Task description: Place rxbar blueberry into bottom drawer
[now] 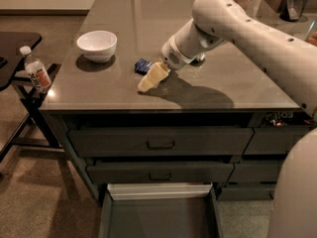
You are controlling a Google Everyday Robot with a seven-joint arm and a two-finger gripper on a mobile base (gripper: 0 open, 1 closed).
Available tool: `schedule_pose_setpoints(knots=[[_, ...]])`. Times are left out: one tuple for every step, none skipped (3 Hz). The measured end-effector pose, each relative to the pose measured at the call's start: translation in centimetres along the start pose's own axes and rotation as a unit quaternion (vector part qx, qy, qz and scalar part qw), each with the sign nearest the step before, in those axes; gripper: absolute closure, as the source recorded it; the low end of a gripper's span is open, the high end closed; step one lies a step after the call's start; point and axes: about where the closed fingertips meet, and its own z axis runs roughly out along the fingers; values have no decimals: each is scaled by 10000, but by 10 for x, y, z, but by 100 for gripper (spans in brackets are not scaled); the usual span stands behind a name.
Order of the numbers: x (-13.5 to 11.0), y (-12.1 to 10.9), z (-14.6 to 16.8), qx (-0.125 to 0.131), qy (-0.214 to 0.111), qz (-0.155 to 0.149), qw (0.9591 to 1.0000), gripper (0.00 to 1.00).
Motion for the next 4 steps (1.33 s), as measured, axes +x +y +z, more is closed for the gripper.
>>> schedule_pose_setpoints(knots=[[0, 0, 0, 0, 0, 0, 10000, 41], [0, 0, 0, -1, 0, 0, 10000, 64], [0, 0, 0, -1, 0, 0, 10000, 87], [-5, 0, -6, -3, 1, -1, 10000, 100]])
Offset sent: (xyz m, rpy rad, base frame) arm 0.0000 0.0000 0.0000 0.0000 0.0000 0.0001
